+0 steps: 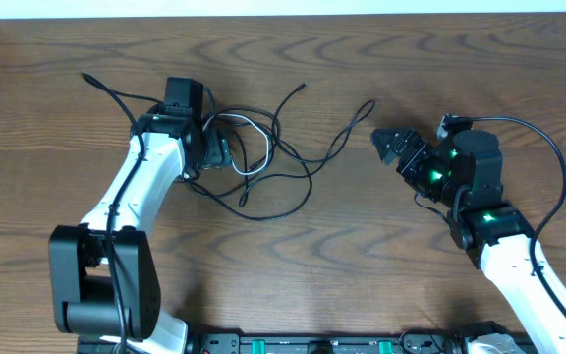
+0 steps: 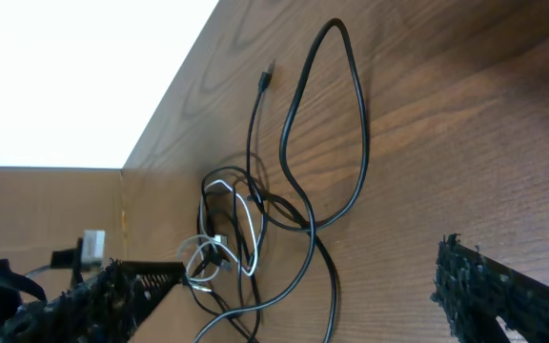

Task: Untangle cables

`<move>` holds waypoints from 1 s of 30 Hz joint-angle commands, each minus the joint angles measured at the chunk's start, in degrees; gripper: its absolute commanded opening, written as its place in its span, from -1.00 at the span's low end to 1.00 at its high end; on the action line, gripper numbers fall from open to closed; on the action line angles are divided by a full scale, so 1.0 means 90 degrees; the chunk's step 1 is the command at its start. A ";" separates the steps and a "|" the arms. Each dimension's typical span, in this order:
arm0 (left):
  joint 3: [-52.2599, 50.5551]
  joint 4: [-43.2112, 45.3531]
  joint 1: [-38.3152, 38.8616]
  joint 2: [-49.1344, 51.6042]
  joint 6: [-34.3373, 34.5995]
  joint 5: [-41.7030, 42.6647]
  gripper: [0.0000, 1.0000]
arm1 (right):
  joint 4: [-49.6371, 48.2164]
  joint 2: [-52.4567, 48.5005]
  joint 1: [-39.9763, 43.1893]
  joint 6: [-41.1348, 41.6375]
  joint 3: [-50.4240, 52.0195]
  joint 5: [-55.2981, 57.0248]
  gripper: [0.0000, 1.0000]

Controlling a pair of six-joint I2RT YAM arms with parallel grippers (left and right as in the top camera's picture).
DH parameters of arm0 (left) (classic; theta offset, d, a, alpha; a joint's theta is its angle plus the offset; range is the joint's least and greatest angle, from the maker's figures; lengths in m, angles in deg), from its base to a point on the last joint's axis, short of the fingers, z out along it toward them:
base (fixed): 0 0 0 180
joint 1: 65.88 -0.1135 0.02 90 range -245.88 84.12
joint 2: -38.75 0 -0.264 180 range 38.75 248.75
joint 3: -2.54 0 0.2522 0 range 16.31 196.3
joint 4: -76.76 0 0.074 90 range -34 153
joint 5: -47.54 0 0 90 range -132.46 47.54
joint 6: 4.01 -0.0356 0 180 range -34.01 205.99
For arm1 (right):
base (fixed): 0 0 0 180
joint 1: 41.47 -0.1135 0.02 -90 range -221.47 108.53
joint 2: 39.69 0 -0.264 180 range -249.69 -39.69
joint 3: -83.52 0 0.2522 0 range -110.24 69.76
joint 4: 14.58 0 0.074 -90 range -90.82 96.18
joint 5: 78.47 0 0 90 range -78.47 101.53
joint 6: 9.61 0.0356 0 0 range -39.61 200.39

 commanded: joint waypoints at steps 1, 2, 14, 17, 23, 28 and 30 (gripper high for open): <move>-0.0022 0.0151 0.0012 0.0367 0.0160 -0.0194 0.72 | 0.0010 0.0041 -0.0015 -0.0136 -0.0032 0.0119 0.99; -0.0022 0.0180 0.0012 0.0469 0.0163 -0.0192 0.72 | 0.0010 0.0041 -0.0015 -0.0168 -0.0032 0.0119 0.98; -0.0019 0.0784 0.0012 0.1253 0.0160 -0.0187 0.72 | 0.0010 0.0041 -0.0015 -0.0231 -0.0032 0.0335 0.98; -0.0019 0.0799 0.0012 0.1253 0.0160 -0.0187 0.66 | 0.0007 0.0041 -0.0015 -0.0233 -0.0032 0.0386 0.99; -0.0019 0.0794 0.0012 0.1234 0.0155 -0.0165 -0.85 | 0.0007 0.0041 -0.0015 -0.0231 -0.0032 0.0408 0.99; -0.0019 0.0704 0.0012 0.0957 0.0134 -0.0153 -0.85 | 0.0007 0.0041 -0.0015 -0.0233 -0.0032 0.0410 0.98; -0.0019 0.0629 0.0012 0.0709 0.0129 -0.0075 -0.85 | 0.0010 0.0041 -0.0015 -0.0231 -0.0032 0.0410 0.99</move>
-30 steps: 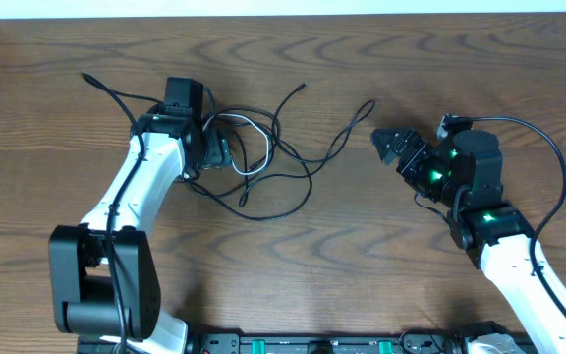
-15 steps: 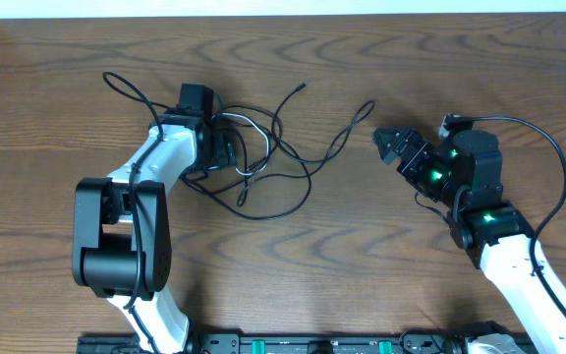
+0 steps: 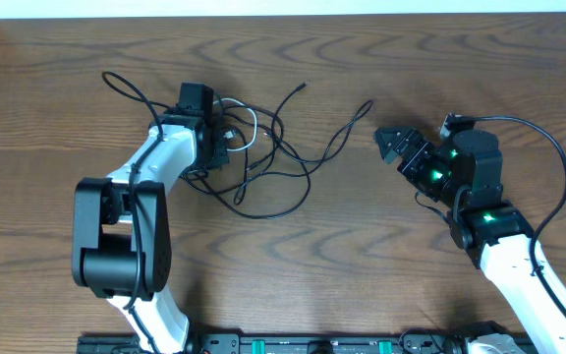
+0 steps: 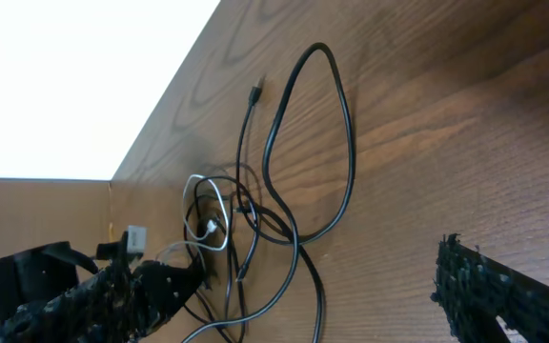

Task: Untangle cables

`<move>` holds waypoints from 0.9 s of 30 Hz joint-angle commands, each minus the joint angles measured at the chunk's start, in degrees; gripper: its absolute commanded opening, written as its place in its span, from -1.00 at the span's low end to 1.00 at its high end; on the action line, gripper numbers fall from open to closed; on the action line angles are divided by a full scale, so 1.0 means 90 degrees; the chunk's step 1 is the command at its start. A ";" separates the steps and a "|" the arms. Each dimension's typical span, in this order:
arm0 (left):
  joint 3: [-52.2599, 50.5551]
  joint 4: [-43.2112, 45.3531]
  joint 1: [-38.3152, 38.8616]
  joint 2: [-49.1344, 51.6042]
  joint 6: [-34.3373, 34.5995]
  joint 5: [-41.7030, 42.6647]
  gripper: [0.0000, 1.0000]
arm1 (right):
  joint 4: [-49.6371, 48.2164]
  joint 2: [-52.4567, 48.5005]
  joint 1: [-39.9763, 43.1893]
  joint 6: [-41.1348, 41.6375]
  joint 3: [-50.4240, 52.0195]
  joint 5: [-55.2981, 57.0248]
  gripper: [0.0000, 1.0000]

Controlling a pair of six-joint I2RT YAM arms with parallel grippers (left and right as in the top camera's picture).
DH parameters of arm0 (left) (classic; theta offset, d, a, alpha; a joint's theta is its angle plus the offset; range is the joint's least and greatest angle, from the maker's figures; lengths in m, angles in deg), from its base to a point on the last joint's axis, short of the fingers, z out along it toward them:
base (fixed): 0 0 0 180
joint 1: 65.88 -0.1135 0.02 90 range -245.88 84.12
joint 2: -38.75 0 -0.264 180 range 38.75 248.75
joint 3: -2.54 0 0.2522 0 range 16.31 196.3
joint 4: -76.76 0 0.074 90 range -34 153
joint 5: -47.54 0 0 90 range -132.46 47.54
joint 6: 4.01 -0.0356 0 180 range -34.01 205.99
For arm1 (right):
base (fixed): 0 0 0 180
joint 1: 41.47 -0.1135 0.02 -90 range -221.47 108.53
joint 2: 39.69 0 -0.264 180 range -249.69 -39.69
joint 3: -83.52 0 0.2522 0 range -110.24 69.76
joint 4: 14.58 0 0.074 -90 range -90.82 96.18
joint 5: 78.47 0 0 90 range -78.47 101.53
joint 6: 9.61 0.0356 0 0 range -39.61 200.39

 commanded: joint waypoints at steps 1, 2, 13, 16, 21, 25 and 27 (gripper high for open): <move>-0.0017 -0.0112 0.0012 -0.0624 -0.0058 0.0148 -0.85 | 0.0007 0.0041 -0.0015 -0.0126 -0.0032 0.0126 0.99; -0.0017 -0.0138 0.0012 -0.0843 -0.0165 0.0350 -0.85 | 0.0007 0.0041 -0.0015 -0.0126 -0.0032 0.0126 0.98; -0.0017 -0.0495 0.0012 -0.3446 -0.2147 0.2997 -0.85 | -0.0906 0.0041 -0.0015 -0.1457 -0.0032 -0.1018 0.99; -0.0017 -0.0704 0.0012 -0.3815 -0.2596 0.3524 -0.85 | -0.1430 0.0041 -0.0015 -0.1974 -0.0032 -0.1860 0.99; -0.0017 -0.1103 0.0012 -0.4058 -0.3531 0.4852 -0.85 | -0.1974 0.0041 -0.0015 -0.2149 -0.0032 -0.2681 0.99; -0.0017 -0.1479 0.0015 -0.4041 -0.4245 0.5697 -0.85 | -0.2397 0.0041 -0.0015 -0.2623 -0.0032 -0.3480 0.99; -0.0017 -0.1537 0.0015 -0.4044 -0.4388 0.5938 -0.85 | -0.2487 0.0041 -0.0015 -0.2703 -0.0032 -0.3643 0.99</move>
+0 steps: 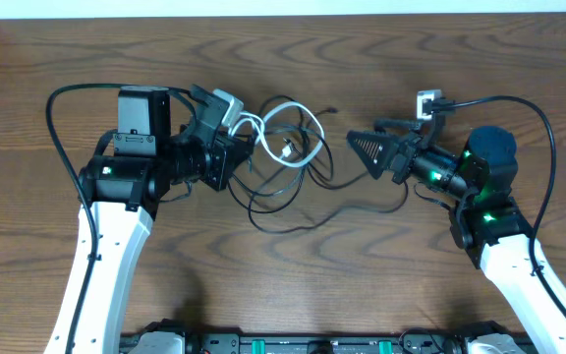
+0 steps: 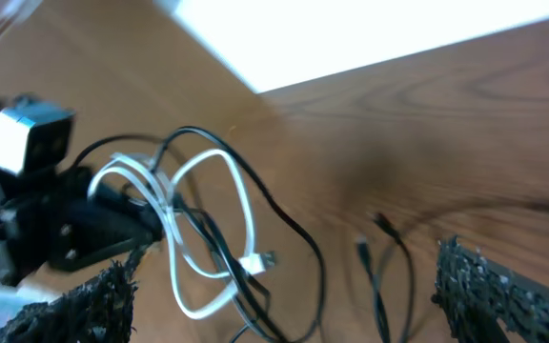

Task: Untangle cables

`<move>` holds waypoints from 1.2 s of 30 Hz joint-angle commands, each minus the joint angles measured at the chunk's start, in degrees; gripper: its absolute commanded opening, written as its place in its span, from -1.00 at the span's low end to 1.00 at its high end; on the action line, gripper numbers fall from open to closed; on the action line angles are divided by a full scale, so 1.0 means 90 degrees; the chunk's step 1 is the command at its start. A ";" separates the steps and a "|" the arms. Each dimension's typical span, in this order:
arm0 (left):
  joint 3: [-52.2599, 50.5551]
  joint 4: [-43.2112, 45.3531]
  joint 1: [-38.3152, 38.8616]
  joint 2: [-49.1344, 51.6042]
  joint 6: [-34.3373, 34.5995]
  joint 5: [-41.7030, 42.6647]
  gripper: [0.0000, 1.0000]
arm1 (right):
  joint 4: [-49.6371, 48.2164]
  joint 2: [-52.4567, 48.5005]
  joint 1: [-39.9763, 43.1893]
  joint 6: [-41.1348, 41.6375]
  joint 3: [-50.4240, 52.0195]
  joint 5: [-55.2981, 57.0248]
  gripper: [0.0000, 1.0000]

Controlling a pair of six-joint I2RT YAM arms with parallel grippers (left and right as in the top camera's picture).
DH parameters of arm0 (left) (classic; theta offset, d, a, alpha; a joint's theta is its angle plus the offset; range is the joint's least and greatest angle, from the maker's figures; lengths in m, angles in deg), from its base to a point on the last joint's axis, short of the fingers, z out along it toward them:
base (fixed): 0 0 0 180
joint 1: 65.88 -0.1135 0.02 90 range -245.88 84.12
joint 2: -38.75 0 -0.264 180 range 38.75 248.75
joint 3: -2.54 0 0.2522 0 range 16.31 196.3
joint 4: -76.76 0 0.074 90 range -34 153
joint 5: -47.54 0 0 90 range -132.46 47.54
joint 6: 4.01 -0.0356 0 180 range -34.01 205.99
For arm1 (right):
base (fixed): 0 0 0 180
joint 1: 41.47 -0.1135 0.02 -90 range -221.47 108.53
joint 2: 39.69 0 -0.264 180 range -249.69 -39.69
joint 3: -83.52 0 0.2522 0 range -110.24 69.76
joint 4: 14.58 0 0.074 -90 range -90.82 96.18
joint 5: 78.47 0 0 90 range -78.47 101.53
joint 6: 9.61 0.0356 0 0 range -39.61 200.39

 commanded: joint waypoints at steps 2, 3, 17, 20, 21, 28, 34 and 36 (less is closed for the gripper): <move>-0.0012 -0.0056 0.0015 -0.0044 -0.0804 0.1219 -0.85 | -0.0155 0.0044 -0.0015 -0.0515 -0.0032 -0.0838 0.98; -0.0012 -0.0029 0.0015 -0.0044 -0.0804 0.1358 -0.85 | -0.0155 0.0044 -0.0015 -0.0515 -0.0032 -0.0850 0.99; -0.0012 0.0245 0.0015 -0.0039 -0.0801 0.1695 -0.85 | -0.0534 0.0044 -0.0369 -0.0512 -0.0032 -0.0845 0.98; -0.0012 0.0294 0.0015 -0.0039 -0.0799 0.1695 -0.85 | -0.0656 0.0034 -0.0447 -0.0510 -0.0032 -0.0848 0.86; -0.0012 0.0313 0.0015 -0.0039 -0.0799 0.1695 -0.85 | -0.0685 0.0034 -0.0464 -0.0510 -0.0032 -0.0848 0.82; -0.0012 0.0384 0.0015 -0.0039 -0.0799 0.1826 -0.85 | -0.0801 0.0032 -0.0576 -0.0510 -0.0032 -0.0848 0.29; -0.0012 0.0423 0.0015 -0.0039 -0.0799 0.2055 -0.85 | -0.0874 0.0032 -0.0588 -0.0510 -0.0032 -0.0848 0.07; -0.0012 0.0423 0.0015 -0.0039 -0.0799 0.2115 -0.85 | -0.0874 0.0032 -0.0588 -0.0508 -0.0032 -0.0848 0.01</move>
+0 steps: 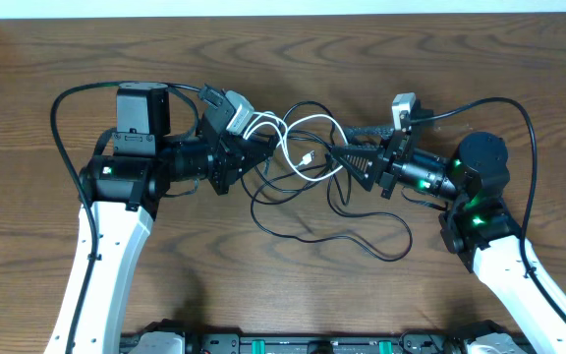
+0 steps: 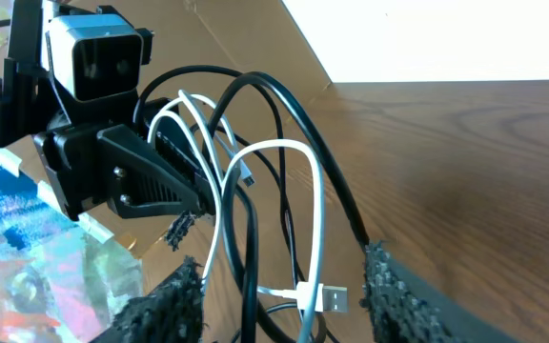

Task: Untangle cables

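Observation:
A tangle of black cable (image 1: pixel 314 110) and white cable (image 1: pixel 293 128) hangs between my two grippers above the table. My left gripper (image 1: pixel 247 155) is shut on the tangle's left side; it also shows in the right wrist view (image 2: pixel 155 186). My right gripper (image 1: pixel 345 162) points left, open, its fingers astride the strands. In the right wrist view, the white cable (image 2: pixel 313 205) with its USB plug (image 2: pixel 324 297) and a black strand (image 2: pixel 253 248) pass between the right gripper's (image 2: pixel 282 303) fingertips (image 2: pixel 165 307). One black loop (image 1: pixel 367 241) trails on the wood.
The brown wooden table (image 1: pixel 460 59) runs to a white wall at the back. The left arm's camera block (image 2: pixel 96 59) sits close behind the tangle. Each arm's own black lead (image 1: pixel 531 128) arcs beside it.
My right gripper has moved left from beside the tangle to astride its white and black strands, with its fingers closer together. The left gripper still holds the tangle, a little further right.
My left gripper was down at the tangle lying on the table, with the right gripper open far to the right. Then the left gripper sat further back on the tangle. Later it held the tangle lifted, facing the right gripper, which now straddles the strands.

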`<move>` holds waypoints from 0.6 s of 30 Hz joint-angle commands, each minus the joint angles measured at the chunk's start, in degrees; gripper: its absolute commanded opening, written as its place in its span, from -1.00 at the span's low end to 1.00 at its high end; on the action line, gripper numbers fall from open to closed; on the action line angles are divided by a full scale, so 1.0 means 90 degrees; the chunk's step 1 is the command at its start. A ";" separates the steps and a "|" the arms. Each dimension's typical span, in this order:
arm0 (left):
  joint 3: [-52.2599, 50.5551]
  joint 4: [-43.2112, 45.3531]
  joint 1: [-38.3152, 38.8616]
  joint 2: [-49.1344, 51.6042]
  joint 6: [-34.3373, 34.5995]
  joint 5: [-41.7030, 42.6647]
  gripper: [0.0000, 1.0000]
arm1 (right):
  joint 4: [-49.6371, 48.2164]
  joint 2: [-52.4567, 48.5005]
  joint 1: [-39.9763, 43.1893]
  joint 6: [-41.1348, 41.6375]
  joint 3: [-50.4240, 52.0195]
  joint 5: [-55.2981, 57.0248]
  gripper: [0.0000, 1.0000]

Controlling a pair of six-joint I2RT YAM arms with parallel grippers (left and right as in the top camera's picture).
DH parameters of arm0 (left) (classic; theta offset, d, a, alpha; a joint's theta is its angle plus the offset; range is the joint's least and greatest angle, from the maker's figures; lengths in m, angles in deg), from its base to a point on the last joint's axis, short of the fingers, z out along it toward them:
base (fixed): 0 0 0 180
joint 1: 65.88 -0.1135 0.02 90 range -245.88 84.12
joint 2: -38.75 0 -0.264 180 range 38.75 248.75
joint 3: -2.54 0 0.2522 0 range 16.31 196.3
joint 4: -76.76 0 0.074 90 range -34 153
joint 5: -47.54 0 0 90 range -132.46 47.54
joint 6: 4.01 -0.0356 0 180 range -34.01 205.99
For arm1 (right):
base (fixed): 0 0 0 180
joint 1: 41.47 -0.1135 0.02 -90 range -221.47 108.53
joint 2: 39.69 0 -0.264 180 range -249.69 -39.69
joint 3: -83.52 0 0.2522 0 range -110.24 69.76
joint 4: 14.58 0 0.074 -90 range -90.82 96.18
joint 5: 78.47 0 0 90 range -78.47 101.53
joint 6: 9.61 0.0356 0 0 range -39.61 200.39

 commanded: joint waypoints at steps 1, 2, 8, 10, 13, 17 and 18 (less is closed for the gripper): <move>-0.0012 0.0032 0.0015 -0.0036 -0.0080 0.0396 -0.84 | -0.0022 0.0029 -0.0058 -0.0068 -0.0032 -0.0041 -0.02; -0.0012 0.0032 0.0015 -0.0036 -0.0080 0.0423 -0.85 | -0.0024 0.0029 -0.0058 -0.0068 -0.0032 -0.0041 -0.05; -0.0012 0.0029 0.0015 -0.0019 -0.0080 0.0493 -0.85 | -0.0095 0.0029 -0.0058 0.0056 -0.0032 -0.0041 -0.88; -0.0012 0.0029 0.0015 -0.0010 -0.0080 0.0491 -0.85 | -0.0095 0.0029 -0.0056 0.0097 -0.0032 -0.0041 -0.98; -0.0012 0.0032 0.0015 -0.0010 -0.0083 0.0483 -0.85 | -0.0095 0.0029 -0.0056 0.0097 -0.0032 -0.0041 -0.98; -0.0012 0.0002 0.0012 -0.0010 -0.0080 -0.0153 -0.84 | -0.0085 0.0029 -0.0049 0.0097 -0.0032 -0.0041 -0.98; -0.0012 -0.0022 0.0012 -0.0010 -0.0075 -0.0413 -0.84 | -0.0083 0.0029 -0.0041 0.0097 -0.0032 -0.0041 -0.98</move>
